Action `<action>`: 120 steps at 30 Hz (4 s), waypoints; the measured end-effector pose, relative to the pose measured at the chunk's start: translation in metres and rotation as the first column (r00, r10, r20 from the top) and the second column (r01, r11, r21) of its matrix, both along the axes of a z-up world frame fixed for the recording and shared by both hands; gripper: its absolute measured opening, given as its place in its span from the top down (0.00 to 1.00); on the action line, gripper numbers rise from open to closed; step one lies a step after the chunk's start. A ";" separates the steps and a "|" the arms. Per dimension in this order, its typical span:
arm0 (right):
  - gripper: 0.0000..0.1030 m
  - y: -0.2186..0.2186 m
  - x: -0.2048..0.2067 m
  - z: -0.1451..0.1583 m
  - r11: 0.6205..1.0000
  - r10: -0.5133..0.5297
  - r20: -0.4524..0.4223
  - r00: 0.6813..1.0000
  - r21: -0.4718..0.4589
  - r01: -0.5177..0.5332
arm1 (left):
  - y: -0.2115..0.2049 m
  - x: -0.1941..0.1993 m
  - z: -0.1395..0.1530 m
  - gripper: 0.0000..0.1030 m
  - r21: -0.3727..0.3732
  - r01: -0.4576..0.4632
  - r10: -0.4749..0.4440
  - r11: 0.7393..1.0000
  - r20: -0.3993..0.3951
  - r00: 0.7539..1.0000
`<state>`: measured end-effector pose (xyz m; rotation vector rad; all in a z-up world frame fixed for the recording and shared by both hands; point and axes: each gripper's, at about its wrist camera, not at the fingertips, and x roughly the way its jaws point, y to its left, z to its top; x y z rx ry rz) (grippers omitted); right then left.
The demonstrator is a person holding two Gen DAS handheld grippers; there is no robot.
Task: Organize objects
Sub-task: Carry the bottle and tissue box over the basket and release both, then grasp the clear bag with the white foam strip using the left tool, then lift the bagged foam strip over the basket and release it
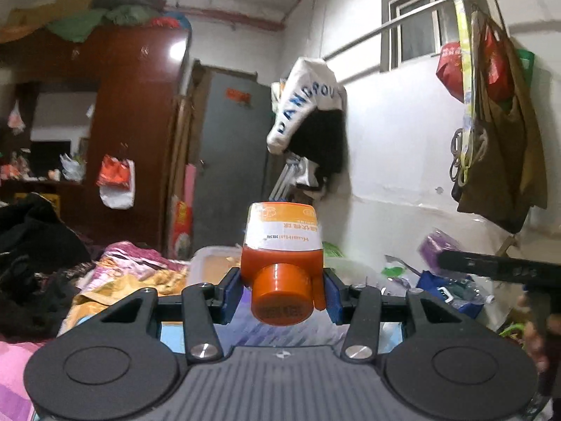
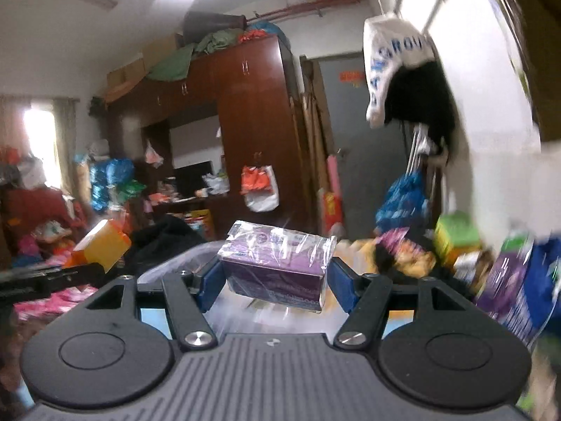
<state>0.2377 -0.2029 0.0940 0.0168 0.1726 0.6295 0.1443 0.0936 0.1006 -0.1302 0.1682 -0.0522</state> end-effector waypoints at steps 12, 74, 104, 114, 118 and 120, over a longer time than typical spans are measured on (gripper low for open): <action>0.35 0.050 0.075 -0.011 0.992 -0.041 -0.091 0.995 -0.120 0.030 | 0.002 0.136 0.012 0.50 0.142 -0.099 0.133 0.985 -0.254 0.958; 0.31 0.008 -0.055 -0.139 0.942 0.170 -0.325 0.930 -0.223 -0.250 | 0.007 -0.054 -0.134 0.19 0.181 -0.012 0.072 0.983 -0.329 0.941; 0.87 0.002 -0.069 -0.141 0.954 0.198 -0.218 0.956 -0.183 -0.239 | -0.008 -0.066 -0.130 0.85 0.190 0.029 0.010 0.981 -0.198 0.980; 0.88 -0.004 -0.076 -0.126 0.960 0.198 -0.176 0.964 -0.163 -0.227 | -0.012 -0.070 -0.116 0.85 0.194 0.026 0.003 0.981 -0.148 0.989; 0.88 -0.009 -0.081 -0.103 0.965 0.194 -0.127 0.973 -0.155 -0.213 | -0.015 -0.074 -0.094 0.85 0.199 0.029 -0.010 0.980 -0.099 0.995; 0.88 -0.011 -0.084 -0.088 0.967 0.191 -0.093 0.977 -0.153 -0.203 | -0.018 -0.075 -0.079 0.85 0.210 0.026 -0.012 0.977 -0.067 0.998</action>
